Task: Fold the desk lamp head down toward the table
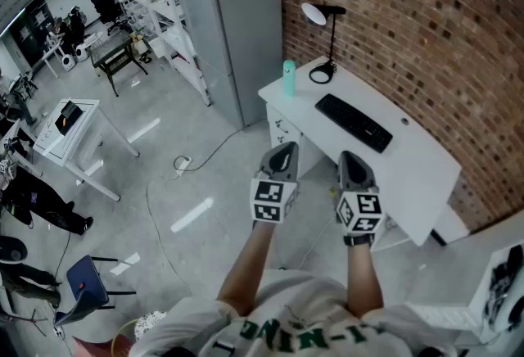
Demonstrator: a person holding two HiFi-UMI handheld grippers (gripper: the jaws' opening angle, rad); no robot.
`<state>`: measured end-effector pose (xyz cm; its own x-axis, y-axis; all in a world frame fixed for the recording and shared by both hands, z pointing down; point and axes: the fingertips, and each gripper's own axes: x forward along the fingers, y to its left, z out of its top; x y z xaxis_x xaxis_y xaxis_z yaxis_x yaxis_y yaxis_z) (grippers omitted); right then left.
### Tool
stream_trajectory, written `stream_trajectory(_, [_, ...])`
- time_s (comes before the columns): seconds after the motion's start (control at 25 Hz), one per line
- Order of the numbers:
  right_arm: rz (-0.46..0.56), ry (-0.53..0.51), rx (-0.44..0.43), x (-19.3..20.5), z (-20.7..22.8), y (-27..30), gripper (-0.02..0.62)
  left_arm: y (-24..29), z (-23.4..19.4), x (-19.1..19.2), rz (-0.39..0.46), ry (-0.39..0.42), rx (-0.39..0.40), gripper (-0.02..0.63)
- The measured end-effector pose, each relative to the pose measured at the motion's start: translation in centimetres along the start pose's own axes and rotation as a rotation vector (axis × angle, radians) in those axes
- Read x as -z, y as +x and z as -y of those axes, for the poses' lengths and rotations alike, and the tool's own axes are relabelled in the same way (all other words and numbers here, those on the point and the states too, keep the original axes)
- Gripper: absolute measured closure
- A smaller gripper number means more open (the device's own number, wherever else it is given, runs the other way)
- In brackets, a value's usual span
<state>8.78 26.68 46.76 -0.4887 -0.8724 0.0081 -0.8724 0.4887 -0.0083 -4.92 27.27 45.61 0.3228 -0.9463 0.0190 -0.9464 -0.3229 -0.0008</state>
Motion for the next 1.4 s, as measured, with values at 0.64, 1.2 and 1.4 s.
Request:
stream_trajectory(0.64, [-0.100,0.102,0.055,5.6,-1.0,2.6,0.589,0.3,-5.2,3.8,-0.037,-0.090,-0.034,0.605])
stream_trajectory(1.2, [-0.080,0.154,-0.053,4.5,5.7,17.7,0.589,15.5,-9.0,3.1,-0.033,-0.156,-0.030,0.606])
stream_trajectory(1.4, [-0.036,0.154,-0.084,1.4,9.2,25.1,0.589,20.8,-11.1,1.6,-0.011,-0.125,-0.058,0.606])
